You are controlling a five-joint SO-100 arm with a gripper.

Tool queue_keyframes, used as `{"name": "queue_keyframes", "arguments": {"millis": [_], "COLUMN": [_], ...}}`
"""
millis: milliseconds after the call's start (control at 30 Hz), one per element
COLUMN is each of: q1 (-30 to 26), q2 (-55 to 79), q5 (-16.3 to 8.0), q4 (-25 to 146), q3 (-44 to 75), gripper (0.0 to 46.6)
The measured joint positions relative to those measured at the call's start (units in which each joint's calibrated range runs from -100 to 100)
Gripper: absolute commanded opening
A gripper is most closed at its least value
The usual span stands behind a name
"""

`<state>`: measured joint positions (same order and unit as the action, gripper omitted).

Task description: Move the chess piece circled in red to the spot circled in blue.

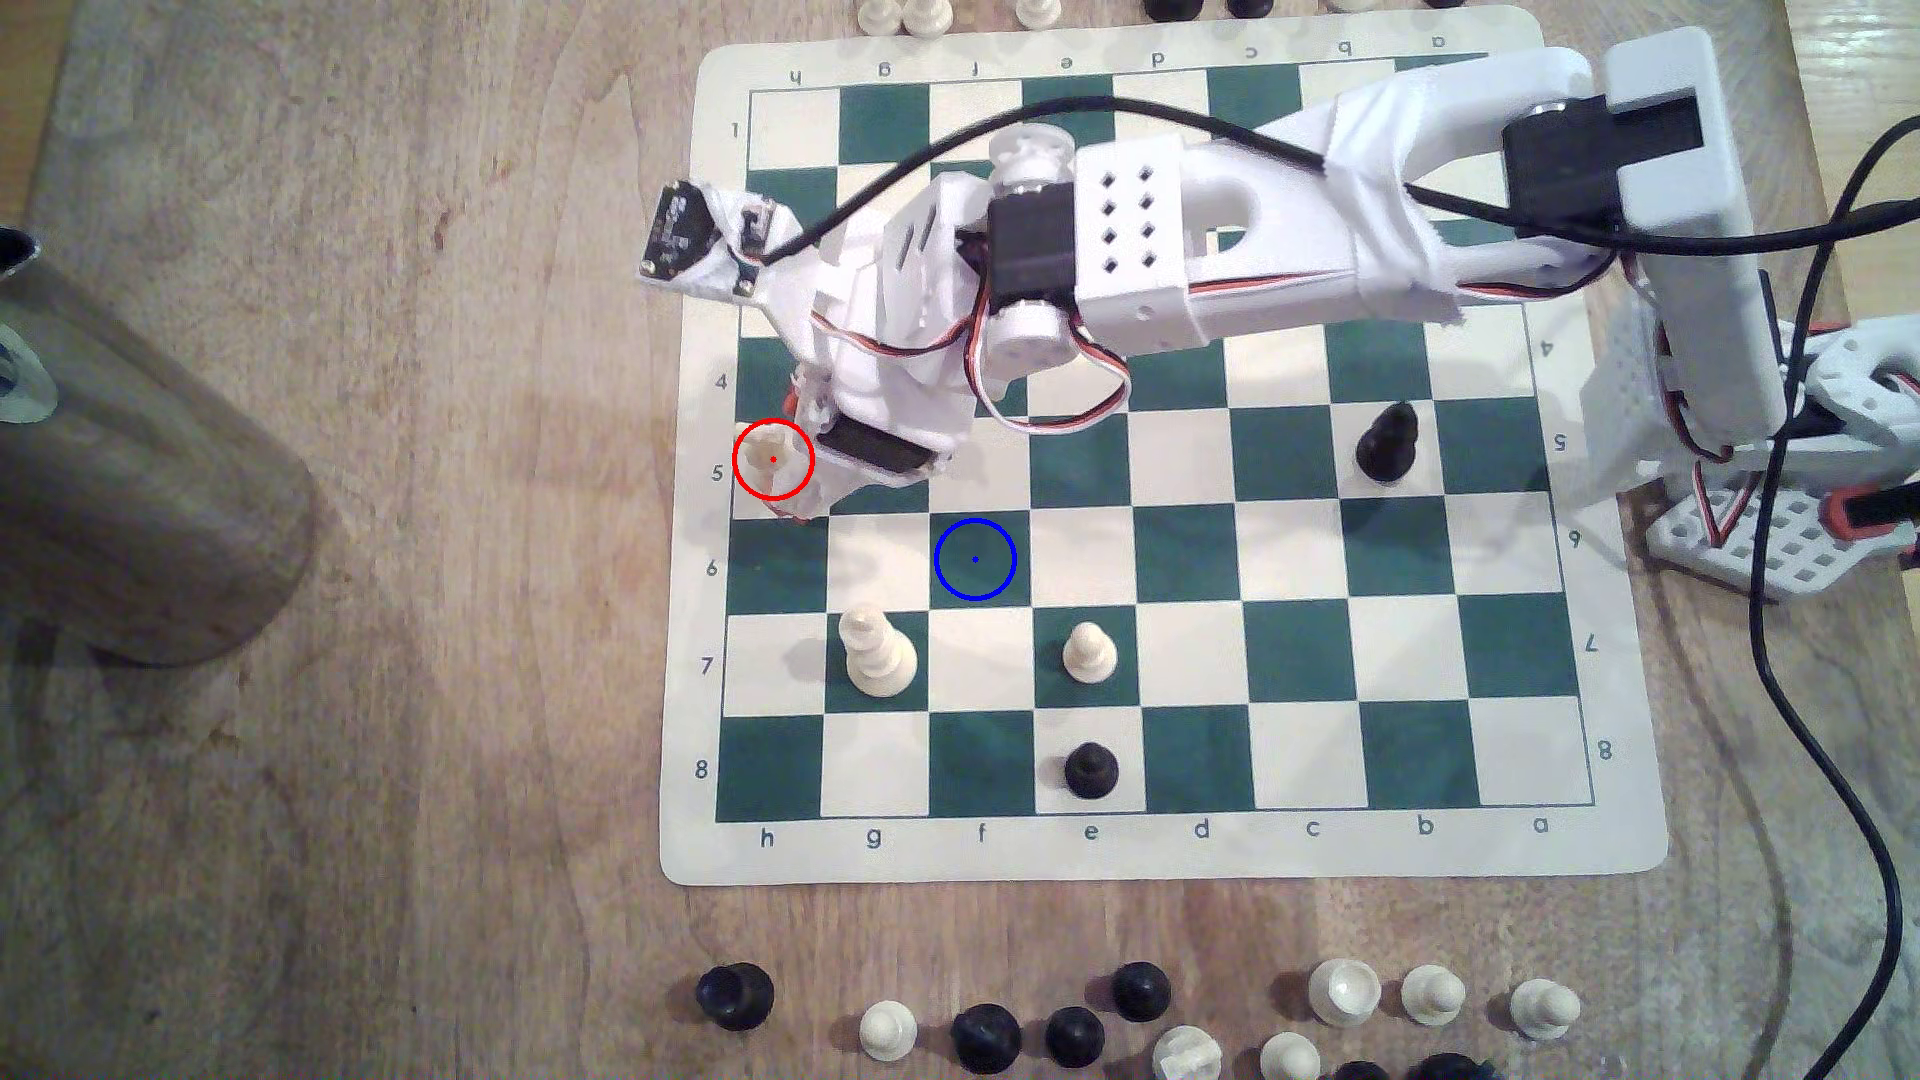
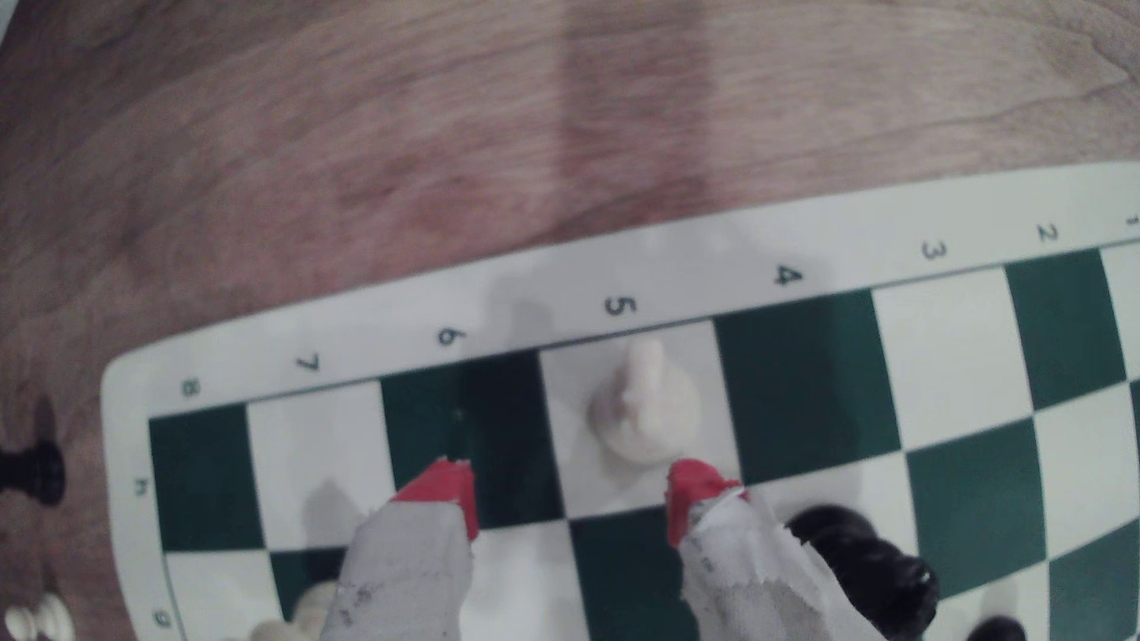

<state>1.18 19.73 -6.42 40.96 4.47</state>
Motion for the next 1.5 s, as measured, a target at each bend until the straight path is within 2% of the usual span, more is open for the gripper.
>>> {"name": "queue_keyframes", "arguments": {"millis": [533,733,1333,1467,1500], "q1": [1.62,1.55,0.00,0.00,0.00], "q2": [6.28,6.28,6.28,6.28,6.28], "q5": [0.05,-0.83,-1.61,-1.66,-1.76], "q4": [-4.46,-6.14,-6.53,-7.57,-7.73], "q3": [2.53,2.53,2.53,2.53,2.53], "gripper": [16.8,16.4,10.4,6.6,4.1]}}
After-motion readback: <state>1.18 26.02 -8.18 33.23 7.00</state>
